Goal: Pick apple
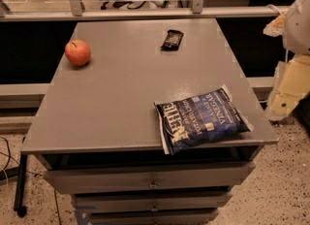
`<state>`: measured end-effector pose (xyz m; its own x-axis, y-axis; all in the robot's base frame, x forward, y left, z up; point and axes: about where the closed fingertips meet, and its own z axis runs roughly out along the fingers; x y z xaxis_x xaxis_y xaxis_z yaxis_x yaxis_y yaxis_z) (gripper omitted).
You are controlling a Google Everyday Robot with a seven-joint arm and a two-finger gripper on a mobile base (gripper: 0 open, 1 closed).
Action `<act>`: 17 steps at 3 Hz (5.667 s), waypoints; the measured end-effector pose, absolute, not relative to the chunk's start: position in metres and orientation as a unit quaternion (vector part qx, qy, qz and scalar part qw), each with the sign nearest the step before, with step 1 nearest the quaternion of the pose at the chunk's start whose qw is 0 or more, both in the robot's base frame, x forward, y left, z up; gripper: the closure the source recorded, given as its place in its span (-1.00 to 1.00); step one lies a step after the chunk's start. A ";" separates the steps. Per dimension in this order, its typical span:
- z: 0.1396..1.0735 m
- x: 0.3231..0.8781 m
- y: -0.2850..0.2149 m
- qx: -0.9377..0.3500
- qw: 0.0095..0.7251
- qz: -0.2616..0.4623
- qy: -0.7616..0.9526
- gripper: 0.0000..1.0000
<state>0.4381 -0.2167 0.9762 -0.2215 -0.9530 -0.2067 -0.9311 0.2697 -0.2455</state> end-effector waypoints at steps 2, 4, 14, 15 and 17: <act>0.970 0.445 -0.204 -0.604 0.181 -0.015 0.776 -1.00; 0.944 0.518 -0.088 -0.616 0.294 0.087 0.725 -1.00; 0.870 0.725 0.232 -0.560 0.419 0.299 0.649 -1.00; 0.859 0.725 0.238 -0.558 0.413 0.306 0.652 -0.67; 0.854 0.724 0.238 -0.548 0.417 0.313 0.654 0.27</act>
Offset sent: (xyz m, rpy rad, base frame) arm 0.0190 0.0315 -0.0201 0.1463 -0.0115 0.0381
